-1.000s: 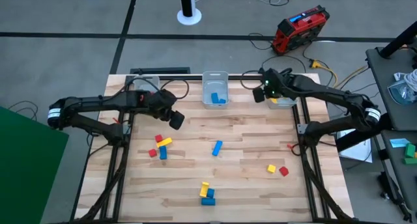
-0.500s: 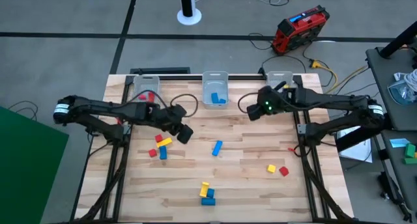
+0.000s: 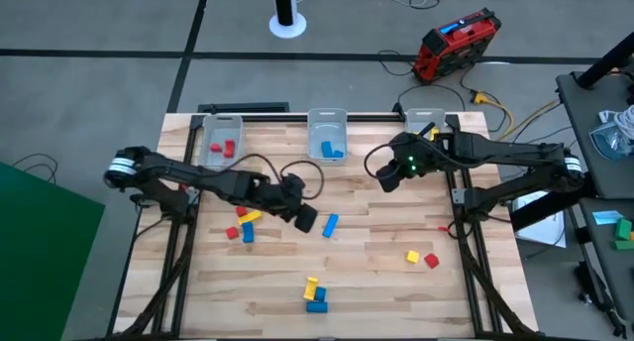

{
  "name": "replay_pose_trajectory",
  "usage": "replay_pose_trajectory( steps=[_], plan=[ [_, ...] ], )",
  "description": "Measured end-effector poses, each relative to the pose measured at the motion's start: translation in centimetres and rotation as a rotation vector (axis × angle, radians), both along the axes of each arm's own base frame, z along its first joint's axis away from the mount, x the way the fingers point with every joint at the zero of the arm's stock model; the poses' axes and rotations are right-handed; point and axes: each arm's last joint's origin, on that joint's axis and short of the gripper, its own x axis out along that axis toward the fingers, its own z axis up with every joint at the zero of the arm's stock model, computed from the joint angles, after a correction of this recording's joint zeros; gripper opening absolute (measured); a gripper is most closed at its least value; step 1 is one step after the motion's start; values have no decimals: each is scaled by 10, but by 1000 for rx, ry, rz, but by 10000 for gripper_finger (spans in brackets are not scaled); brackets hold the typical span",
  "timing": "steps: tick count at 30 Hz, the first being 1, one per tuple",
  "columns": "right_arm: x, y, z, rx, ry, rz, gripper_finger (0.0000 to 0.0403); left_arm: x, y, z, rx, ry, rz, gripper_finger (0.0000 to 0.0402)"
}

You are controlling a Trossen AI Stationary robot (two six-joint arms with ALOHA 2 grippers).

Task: Sort blocks
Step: Put the blue block into the middle gray bin

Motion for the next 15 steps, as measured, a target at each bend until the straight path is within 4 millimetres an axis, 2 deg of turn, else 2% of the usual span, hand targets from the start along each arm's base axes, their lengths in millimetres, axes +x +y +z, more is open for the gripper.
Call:
replay_pose_trajectory(
  steps=[4, 15],
  plan=[
    [1, 9, -1, 6, 4, 66, 12, 30, -4, 1, 20, 31, -3, 194],
    [-1, 43, 0, 8, 8, 217, 12, 88, -22, -14, 13, 214, 13, 194]
  ],
)
